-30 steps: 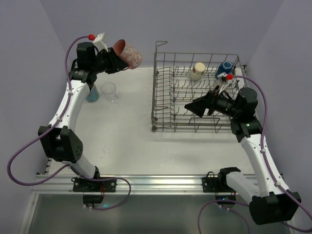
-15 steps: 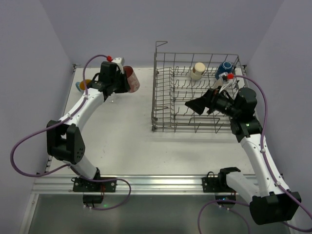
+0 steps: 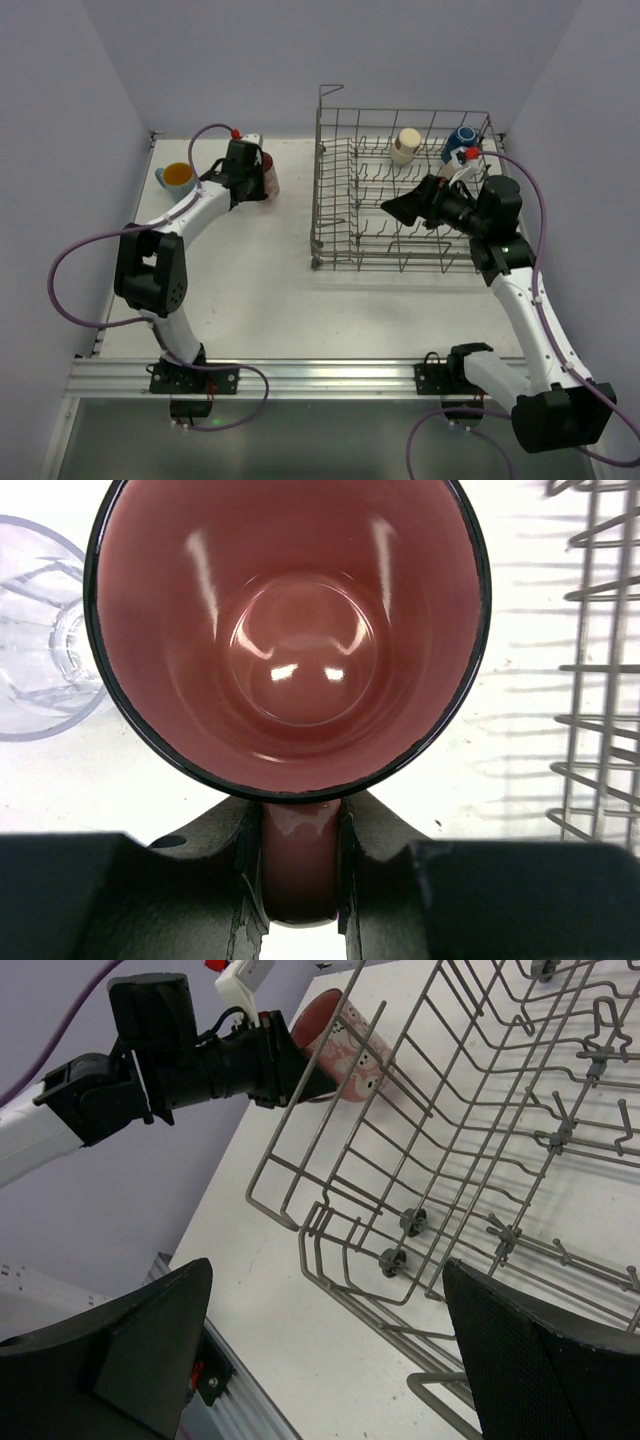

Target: Unload the cups from the dish rack

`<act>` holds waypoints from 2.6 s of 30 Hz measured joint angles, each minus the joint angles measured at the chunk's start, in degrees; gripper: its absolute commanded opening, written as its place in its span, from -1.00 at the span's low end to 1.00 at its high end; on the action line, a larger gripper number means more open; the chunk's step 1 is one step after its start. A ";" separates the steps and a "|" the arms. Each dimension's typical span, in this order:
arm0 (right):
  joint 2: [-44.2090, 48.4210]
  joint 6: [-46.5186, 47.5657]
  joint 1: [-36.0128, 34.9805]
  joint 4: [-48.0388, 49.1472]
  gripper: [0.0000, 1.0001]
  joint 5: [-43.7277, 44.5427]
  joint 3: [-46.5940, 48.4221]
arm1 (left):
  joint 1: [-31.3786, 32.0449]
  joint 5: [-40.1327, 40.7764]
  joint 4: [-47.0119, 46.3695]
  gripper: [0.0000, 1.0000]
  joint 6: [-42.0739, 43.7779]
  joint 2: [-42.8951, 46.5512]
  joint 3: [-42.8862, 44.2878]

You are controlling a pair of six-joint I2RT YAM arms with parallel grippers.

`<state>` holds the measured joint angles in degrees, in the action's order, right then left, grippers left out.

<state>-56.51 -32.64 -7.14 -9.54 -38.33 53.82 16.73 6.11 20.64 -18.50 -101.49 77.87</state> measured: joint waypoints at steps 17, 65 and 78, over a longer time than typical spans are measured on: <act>-6.32 -0.35 0.00 -2.05 0.98 6.10 3.61 | -0.11 3.63 -2.58 -1.00 1.22 -7.43 0.68; -53.55 2.91 6.47 -37.07 0.98 58.27 50.64 | -2.14 3.15 -4.11 0.44 -6.43 5.46 -3.61; -59.17 2.47 9.79 -36.98 0.97 56.81 56.08 | -2.14 2.43 -4.70 0.44 -6.60 12.11 -4.70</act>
<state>-115.68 -30.17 2.66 -46.52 18.48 109.91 14.59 8.54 15.94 -25.10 -89.38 73.17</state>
